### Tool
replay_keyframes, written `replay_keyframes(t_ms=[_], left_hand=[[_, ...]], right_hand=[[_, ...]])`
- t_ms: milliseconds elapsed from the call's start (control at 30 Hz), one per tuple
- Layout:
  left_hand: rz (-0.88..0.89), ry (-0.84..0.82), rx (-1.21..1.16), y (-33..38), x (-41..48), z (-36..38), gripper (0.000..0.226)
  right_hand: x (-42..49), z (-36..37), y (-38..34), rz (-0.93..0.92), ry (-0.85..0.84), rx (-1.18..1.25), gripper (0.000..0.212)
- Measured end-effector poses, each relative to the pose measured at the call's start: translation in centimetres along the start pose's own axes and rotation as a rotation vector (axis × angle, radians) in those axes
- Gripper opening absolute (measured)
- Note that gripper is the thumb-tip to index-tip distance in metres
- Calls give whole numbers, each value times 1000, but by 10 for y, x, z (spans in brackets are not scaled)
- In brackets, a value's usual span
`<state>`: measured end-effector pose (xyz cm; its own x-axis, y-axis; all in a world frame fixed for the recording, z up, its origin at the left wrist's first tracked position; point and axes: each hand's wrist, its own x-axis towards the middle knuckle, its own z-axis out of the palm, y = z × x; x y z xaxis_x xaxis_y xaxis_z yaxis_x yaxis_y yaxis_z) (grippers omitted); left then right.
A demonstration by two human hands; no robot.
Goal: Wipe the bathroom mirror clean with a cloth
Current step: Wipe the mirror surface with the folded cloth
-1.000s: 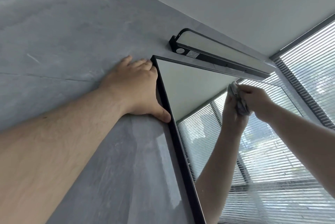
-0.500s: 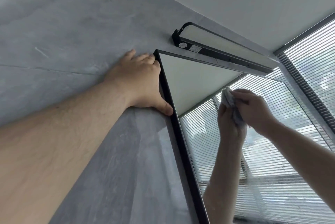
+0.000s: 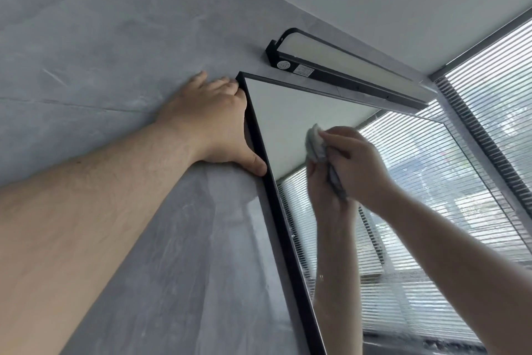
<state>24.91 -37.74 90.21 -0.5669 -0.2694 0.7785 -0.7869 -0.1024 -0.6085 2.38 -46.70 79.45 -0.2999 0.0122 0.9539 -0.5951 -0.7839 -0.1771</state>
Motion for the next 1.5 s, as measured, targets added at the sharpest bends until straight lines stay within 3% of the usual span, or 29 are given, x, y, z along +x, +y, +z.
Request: replay_keyframes(t_ms=[133,300,433,500,567,633,767,900,1033,1133,1233,1333,1500], left_hand=[[0,-11,3,0,-2,-2,156],[-12,-29,-7,1,-4,-2,153],[-14,-19,-19,2,-4,-3,152],[-11,-9,-23,2,-4,-2,152],[-6,4,-25,1,-4,-1,151],[-7,6,-31,1,-4,-2,151],[-9,-6,-32,2,-6,-4,149],[-4,1,-53,1,-10,-5,142],[-2,28,-74,1,-12,-6,138],[-3,27,-69,1,-12,-7,137],[-4,26,-57,2,-12,-6,137],[-5,35,-47,2,-11,-5,139],[-9,44,-61,2,-11,-4,141]], right_hand=[[-34,15,-40,-153,30,24,31],[24,-3,-2,85,-30,51,25],[59,-6,39,286,187,186,39],[67,-8,53,428,279,210,39],[70,-5,56,455,322,290,35],[68,2,43,421,324,333,29],[54,10,0,225,67,174,30],[25,27,-48,-44,-63,14,27],[3,32,-74,-162,-169,-117,45],[24,34,-75,-192,-151,-125,40],[58,41,-90,-108,-111,-55,25],[80,49,-97,-19,-44,102,23],[67,53,-90,-43,-7,115,20]])
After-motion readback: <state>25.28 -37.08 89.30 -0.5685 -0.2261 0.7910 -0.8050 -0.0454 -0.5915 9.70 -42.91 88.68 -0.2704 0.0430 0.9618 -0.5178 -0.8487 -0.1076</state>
